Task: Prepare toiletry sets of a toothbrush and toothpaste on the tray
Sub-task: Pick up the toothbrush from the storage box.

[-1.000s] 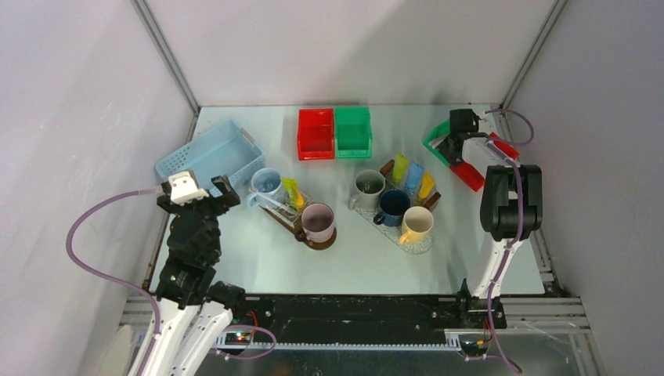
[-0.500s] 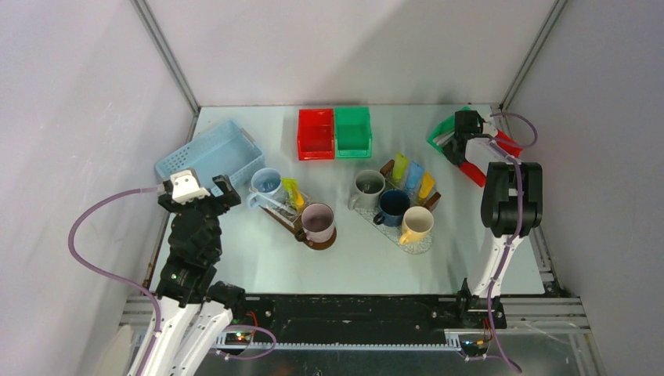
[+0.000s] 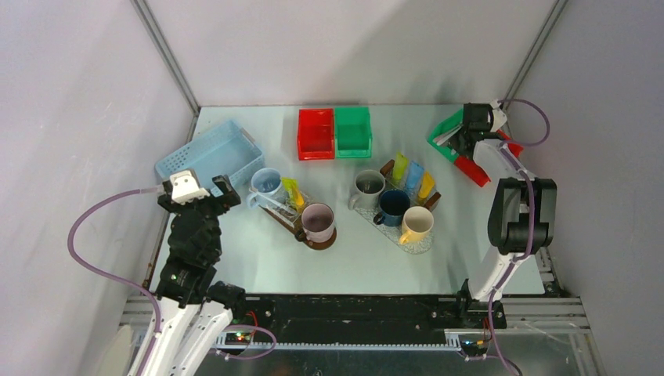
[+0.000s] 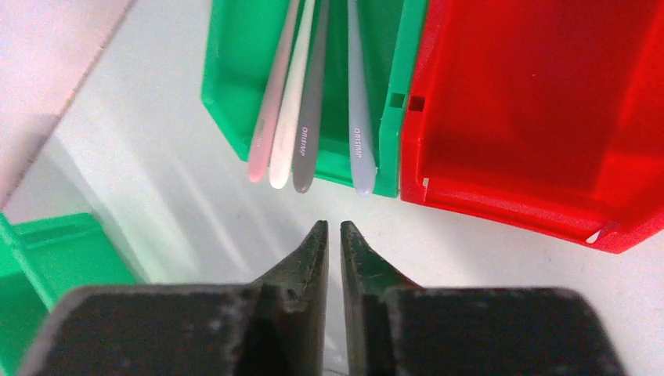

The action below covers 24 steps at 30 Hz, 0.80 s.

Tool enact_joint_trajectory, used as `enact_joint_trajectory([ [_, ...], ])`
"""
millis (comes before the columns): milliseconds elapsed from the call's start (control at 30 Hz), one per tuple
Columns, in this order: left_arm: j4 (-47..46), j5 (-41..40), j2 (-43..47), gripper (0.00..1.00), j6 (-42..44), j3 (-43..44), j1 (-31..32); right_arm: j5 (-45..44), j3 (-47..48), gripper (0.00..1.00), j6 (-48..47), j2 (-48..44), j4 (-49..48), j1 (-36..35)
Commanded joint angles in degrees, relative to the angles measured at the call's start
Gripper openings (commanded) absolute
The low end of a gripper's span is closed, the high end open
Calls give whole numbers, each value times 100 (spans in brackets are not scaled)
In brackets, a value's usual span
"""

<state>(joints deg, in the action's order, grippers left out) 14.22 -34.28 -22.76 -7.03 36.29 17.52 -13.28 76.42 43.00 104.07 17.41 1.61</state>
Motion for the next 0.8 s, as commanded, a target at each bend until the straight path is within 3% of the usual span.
enact_joint_trajectory([
  [0,-214,9,72,100,66,-86,26,-3,-34,23,-264,-272,-96,40],
  [167,-210,9,71,100,70,-88,31,145,-20,32,-240,-82,-145,100],
  [767,-212,25,-76,100,86,-89,26,376,750,33,-58,833,97,206],
])
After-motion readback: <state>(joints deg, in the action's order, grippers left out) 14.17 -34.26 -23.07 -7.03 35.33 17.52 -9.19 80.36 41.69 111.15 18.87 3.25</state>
